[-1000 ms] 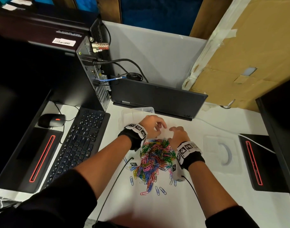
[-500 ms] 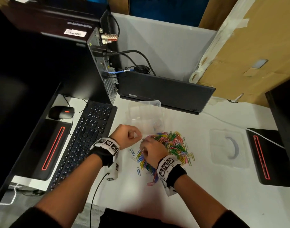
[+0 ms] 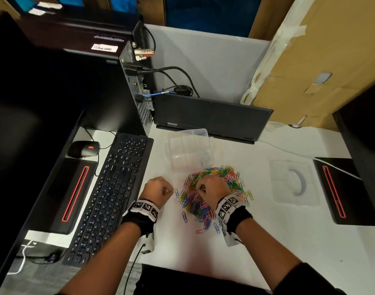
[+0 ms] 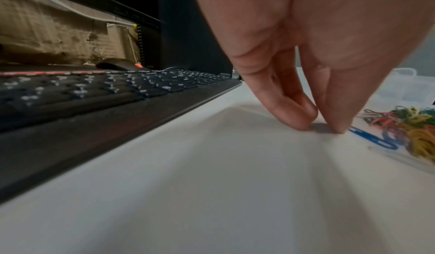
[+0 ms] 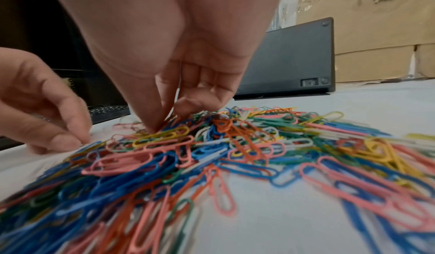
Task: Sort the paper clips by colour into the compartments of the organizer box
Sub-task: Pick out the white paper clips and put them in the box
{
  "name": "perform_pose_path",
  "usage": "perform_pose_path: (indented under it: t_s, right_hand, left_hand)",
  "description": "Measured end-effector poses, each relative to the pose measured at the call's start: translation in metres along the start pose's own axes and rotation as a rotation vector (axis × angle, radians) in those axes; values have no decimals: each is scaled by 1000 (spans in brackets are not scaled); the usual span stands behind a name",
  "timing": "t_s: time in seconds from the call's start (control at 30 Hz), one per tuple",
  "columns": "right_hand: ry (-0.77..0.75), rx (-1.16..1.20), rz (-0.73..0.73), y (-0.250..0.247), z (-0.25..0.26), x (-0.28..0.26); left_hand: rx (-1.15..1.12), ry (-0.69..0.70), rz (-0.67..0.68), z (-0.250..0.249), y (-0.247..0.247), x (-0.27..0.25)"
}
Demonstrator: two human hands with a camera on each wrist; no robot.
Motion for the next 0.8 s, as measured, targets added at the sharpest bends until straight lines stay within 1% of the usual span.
perform_pose_path:
  t_s: [0.07, 0.13, 0.23, 0.33, 0.4, 0.5, 0.57, 0.63, 0.73, 0.8]
  right_hand:
    - [4, 44, -22, -1, -3, -3]
    - [26, 136, -64, -2, -9, -5]
    - [73, 323, -174, -3, -16, -11]
    - [114, 446, -255, 0, -20, -17]
    - [130, 456, -259, 0, -21, -19]
    - [63, 350, -220, -4, -22, -19]
    - [-26, 224, -161, -6, -18, -17]
    - [-80, 104, -86, -6, -12, -14]
    - [-99, -117, 27, -1, -1, -10]
    - [-97, -154, 41, 2, 1, -9]
  left_hand:
    - [-9, -32, -19, 1, 2, -3]
    - [-41, -55, -28, 4, 4, -3]
    - [-72, -94, -17, 2, 4, -6]
    - [-19, -93, -3, -4, 5, -7]
    - [47, -80, 6, -10, 6, -10]
    - [89, -78, -15, -15, 7, -13]
    - [64, -102, -39, -14, 7, -16]
    - [21, -133, -61, -12, 6, -18]
    - [-25, -164, -89, -13, 7, -20]
    - [-28, -164, -87, -15, 8, -21]
Point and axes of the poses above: each hand's wrist, its own x-axis towards the middle knuckle, its own y-axis out of the palm, z = x × y, the point moved 1 cm from there along x, towards the middle knuckle, and after that the axes turned 10 degrees about -y, right-handed, at the moved point
